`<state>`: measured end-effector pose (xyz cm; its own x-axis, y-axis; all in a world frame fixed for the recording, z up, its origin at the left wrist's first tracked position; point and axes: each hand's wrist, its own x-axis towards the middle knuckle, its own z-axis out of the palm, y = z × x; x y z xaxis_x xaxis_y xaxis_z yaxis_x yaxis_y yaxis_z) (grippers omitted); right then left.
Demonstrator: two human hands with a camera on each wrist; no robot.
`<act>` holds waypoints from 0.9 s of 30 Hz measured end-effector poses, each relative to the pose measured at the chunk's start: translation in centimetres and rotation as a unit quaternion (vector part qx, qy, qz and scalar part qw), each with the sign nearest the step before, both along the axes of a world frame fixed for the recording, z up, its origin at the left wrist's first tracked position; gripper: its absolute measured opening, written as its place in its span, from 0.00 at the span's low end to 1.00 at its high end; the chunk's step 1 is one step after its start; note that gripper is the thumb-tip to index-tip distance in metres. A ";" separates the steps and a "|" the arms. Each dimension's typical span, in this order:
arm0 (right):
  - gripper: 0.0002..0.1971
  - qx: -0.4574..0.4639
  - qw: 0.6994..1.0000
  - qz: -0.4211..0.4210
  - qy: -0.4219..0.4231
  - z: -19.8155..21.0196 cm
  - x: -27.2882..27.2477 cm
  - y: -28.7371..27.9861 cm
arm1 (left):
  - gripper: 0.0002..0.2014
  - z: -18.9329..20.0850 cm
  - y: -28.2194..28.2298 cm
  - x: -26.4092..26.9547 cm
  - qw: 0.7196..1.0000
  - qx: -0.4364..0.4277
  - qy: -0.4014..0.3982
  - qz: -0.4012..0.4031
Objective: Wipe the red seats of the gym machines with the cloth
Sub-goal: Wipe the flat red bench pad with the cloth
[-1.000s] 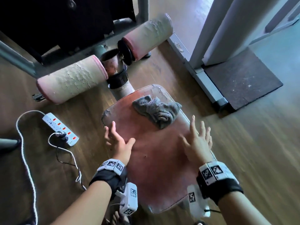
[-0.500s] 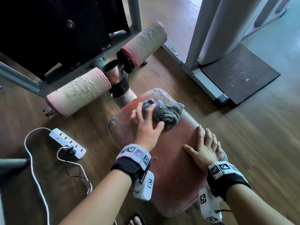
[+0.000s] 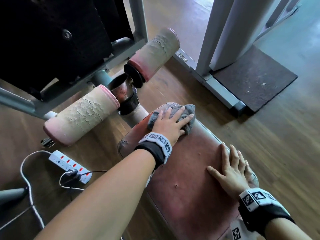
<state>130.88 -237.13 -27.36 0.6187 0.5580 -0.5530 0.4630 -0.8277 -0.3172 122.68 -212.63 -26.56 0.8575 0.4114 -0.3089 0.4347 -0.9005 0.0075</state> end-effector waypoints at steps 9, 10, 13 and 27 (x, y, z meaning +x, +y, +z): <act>0.46 0.009 1.000 -0.003 0.016 0.2 0.0 0.0 | 0.23 0.5 6.2 3.4 0.984 -0.105 -0.013 0.145; 0.46 0.007 1.000 -0.001 0.018 0.3 0.0 0.1 | 0.24 0.3 7.0 3.1 0.978 -0.125 -0.016 0.168; 0.45 0.009 1.000 -0.001 0.021 0.5 -0.1 0.2 | 0.26 -0.4 9.2 1.5 0.962 -0.171 -0.006 0.214; 0.45 0.012 1.000 -0.003 0.015 0.3 -0.1 0.2 | 0.27 -1.9 8.9 0.0 0.945 -0.215 -0.071 0.235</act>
<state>130.77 -236.96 -27.02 0.6063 0.5670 -0.5576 0.4476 -0.8229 -0.3501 122.70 -203.76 -28.49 0.6573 0.6195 -0.4292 0.7526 -0.5097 0.4169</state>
